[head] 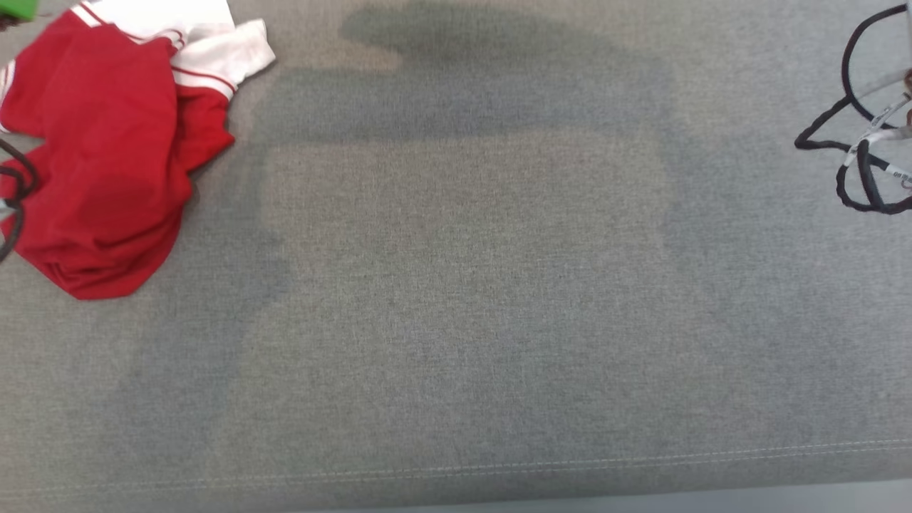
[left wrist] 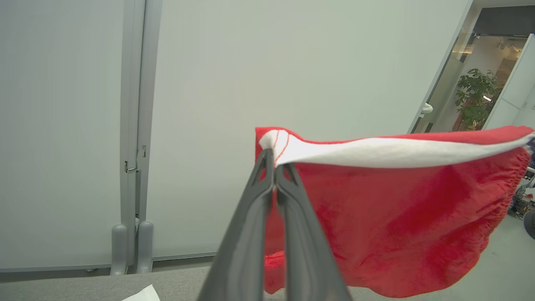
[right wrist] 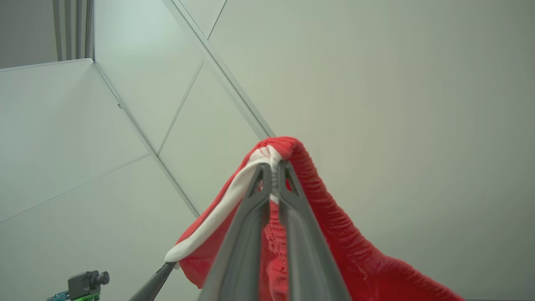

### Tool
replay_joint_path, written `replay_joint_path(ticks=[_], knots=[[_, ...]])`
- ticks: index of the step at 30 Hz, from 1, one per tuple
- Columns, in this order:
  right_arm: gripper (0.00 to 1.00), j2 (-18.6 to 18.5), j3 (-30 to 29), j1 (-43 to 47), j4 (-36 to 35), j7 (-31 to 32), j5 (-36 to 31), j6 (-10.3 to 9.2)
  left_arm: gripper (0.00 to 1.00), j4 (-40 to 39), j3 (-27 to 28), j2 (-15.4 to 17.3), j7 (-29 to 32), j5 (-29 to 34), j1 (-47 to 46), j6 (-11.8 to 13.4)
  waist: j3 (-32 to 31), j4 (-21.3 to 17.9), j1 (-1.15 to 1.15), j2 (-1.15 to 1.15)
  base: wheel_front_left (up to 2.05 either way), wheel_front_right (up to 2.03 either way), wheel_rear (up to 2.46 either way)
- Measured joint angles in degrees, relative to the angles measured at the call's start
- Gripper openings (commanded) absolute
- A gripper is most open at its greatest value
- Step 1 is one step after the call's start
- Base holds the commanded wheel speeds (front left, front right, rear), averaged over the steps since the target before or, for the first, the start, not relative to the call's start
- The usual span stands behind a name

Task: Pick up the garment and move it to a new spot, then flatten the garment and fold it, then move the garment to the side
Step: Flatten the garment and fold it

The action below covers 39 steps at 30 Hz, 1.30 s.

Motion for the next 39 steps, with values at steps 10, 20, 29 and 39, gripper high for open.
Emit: replay_joint_path(ticks=[10, 20, 29, 39], knots=[[0.0, -4.0, 5.0, 23.7, 1.7, -1.8, 0.2, 4.63, 0.0, -1.9, -13.2, -1.0, -6.0, 6.9, 22.2, -1.1, 5.2, 1.0, 0.02, 0.0, 0.0, 0.0, 0.0], [0.0, -4.9, 5.2, 42.6, 2.1, -6.1, 2.4, 6.67, 0.0, 0.2, -14.0, -4.2, -12.1, 2.2, 40.3, -1.0, -0.1, 0.7, 0.0, 0.0, 0.0, 0.0, 0.0], [0.0, -6.0, 9.5, 55.4, -1.3, -6.0, 3.9, 8.17, 0.0, -1.5, -10.5, -0.9, -15.1, 2.1, 46.6, -0.5, -6.1, 0.2, -0.01, 0.0, 0.0, 0.0, 0.0], [0.0, -9.7, 11.0, 68.0, -7.2, -4.9, 7.0, 8.01, 0.0, -5.0, -6.6, 0.9, -16.0, 1.8, 56.3, -0.5, -10.3, -0.7, -0.01, 0.0, 0.0, 0.0, 0.0]])
